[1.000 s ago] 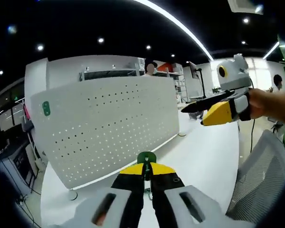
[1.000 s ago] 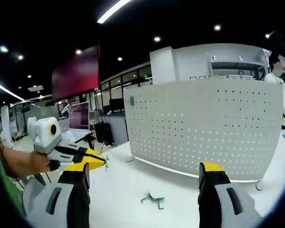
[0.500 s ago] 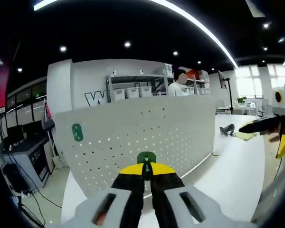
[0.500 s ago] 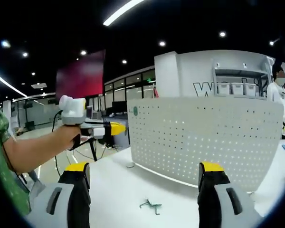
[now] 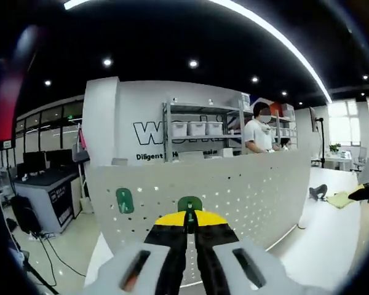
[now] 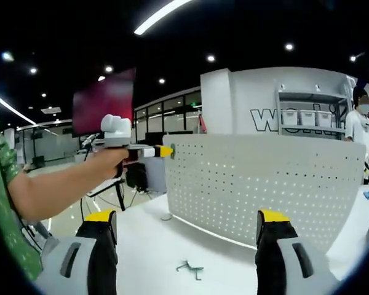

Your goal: Insert the hook assembly into the mounting plate slot until the hook locks in place.

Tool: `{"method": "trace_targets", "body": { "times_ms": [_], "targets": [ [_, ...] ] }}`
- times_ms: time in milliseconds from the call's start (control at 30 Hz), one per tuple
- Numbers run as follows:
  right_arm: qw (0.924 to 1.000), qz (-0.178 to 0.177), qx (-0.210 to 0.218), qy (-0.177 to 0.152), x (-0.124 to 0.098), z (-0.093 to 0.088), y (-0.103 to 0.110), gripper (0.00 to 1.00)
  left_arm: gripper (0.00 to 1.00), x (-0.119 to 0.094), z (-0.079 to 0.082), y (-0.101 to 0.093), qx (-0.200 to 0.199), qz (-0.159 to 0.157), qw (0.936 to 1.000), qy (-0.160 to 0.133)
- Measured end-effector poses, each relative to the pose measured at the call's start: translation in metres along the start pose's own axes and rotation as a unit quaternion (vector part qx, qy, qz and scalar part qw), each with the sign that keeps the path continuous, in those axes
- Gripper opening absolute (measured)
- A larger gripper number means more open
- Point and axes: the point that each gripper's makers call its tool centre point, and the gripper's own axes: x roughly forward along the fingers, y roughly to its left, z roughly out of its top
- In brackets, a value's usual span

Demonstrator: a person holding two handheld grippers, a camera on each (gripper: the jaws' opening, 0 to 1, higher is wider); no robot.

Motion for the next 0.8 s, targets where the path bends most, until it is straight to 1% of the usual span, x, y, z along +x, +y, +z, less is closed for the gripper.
{"method": "trace_targets", "body": {
  "times_ms": [67,200,267,400,533,600,733,800],
  "targets": [
    [1.0000,-0.001,0.001,-0.003,-0.001,0.001,-0.003,0.96,0.03,0.004,0.004,0.008,-0.007,0.014,0.9998,-0.013],
    [0.9999,-0.007,0.003,-0.007,-0.004,0.004,-0.011,0.96,0.03,0.013,0.008,0.023,-0.020,0.037,0.9987,-0.028],
    [0.9999,-0.010,0.002,-0.009,-0.006,0.005,-0.015,0.96,0.03,0.018,0.007,0.027,-0.021,0.043,0.9984,-0.030],
    [0.9999,-0.012,0.000,-0.003,-0.009,0.005,-0.022,0.96,0.03,0.027,0.007,0.029,-0.017,0.048,0.9981,-0.035],
    [0.9998,-0.019,0.002,0.006,-0.013,0.001,-0.035,0.96,0.03,0.037,0.006,0.031,-0.016,0.056,0.9975,-0.041],
    [0.9997,-0.024,0.002,0.009,-0.014,-0.001,-0.040,0.96,0.03,0.042,0.004,0.034,-0.019,0.060,0.9972,-0.040],
    [0.9996,-0.027,0.004,0.009,-0.016,0.000,-0.045,0.97,0.03,0.049,-0.002,0.037,-0.028,0.065,0.9968,-0.037],
    [0.9996,-0.025,0.005,0.007,-0.016,0.002,-0.046,0.97,0.03,0.050,-0.002,0.038,-0.029,0.068,0.9963,-0.043]
  ]
}}
